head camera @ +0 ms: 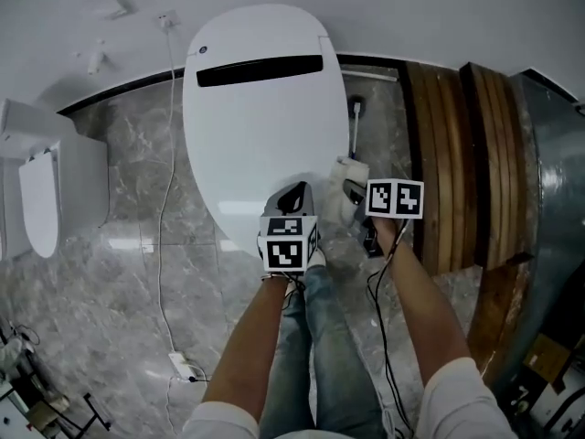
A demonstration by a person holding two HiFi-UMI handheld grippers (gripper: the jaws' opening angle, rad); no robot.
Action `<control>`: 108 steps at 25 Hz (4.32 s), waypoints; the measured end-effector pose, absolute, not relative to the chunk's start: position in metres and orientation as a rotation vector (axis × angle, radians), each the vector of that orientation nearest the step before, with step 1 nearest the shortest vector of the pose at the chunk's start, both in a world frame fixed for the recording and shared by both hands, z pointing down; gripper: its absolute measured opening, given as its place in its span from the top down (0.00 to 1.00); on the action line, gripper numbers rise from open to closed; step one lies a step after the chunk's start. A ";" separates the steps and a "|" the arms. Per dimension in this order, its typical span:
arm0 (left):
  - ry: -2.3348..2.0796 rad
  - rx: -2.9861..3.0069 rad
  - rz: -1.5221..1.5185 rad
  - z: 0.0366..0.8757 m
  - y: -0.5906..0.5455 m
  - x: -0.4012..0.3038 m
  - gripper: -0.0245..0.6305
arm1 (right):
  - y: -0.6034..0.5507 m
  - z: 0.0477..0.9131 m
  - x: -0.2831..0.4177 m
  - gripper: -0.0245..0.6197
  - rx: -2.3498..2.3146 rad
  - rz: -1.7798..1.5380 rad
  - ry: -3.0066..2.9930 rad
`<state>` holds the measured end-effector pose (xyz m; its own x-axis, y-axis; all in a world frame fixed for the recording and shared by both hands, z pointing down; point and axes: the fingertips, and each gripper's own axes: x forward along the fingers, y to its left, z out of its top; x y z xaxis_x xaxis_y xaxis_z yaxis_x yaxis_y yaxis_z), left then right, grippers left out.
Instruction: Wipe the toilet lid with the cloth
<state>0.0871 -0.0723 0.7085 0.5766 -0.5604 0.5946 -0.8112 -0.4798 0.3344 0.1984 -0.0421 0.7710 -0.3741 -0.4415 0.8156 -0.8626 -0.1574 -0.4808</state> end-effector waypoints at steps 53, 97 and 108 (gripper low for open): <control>-1.115 2.124 0.526 0.721 -0.008 0.039 0.94 | 0.031 0.765 0.136 0.83 1.314 1.615 -1.795; -1.566 2.329 0.082 0.304 -0.001 -0.064 0.94 | 0.018 0.384 0.059 0.83 1.607 0.963 -2.333; -1.545 2.349 0.130 0.318 -0.011 -0.037 0.94 | 0.012 0.377 0.070 0.83 1.616 0.918 -2.326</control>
<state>-0.0373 -0.0115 0.3176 0.4094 -0.8770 0.2516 -0.9067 -0.3604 0.2190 0.0700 0.0116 0.3774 -0.4012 -0.7921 0.4600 -0.8928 0.2259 -0.3897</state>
